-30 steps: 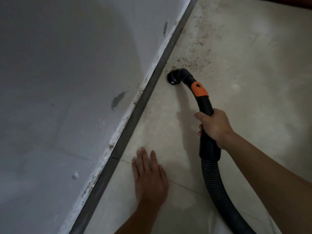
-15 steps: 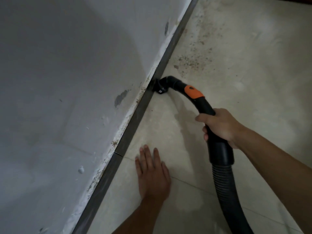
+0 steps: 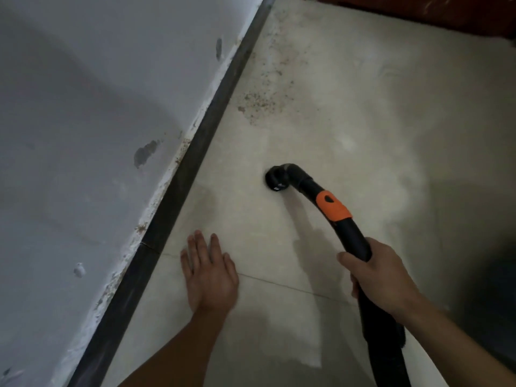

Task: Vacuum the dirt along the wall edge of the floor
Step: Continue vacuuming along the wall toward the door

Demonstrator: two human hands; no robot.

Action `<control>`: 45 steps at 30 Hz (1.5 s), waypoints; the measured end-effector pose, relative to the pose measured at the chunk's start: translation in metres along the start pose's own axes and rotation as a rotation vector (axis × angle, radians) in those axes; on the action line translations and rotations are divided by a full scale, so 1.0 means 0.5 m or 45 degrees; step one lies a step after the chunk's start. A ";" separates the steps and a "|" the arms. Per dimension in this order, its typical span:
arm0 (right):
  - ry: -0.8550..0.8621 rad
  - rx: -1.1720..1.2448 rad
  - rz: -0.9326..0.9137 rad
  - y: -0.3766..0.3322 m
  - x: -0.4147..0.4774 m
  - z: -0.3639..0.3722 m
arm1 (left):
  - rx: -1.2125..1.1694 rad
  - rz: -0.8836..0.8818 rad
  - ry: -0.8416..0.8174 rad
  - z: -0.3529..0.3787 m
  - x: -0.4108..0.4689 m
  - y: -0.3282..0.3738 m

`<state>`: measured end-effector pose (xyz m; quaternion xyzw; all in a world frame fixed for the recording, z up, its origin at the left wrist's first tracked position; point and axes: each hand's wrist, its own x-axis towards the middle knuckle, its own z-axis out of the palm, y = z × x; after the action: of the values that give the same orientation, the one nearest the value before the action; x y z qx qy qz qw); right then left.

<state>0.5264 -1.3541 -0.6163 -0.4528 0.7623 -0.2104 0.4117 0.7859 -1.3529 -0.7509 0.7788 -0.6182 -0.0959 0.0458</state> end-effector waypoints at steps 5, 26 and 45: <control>0.336 0.074 0.195 0.110 -0.022 -0.094 | -0.057 0.016 0.055 -0.004 -0.003 0.003; 0.531 0.406 0.322 0.249 -0.179 -0.113 | -0.027 0.004 0.037 0.007 -0.009 0.010; 1.056 0.443 0.725 0.237 -0.008 -0.095 | -0.136 -0.152 0.153 0.054 0.081 0.091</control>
<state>0.4272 -1.2938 -0.6695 -0.0317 0.9076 -0.3752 0.1855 0.7459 -1.4016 -0.7724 0.8150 -0.5610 -0.0843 0.1183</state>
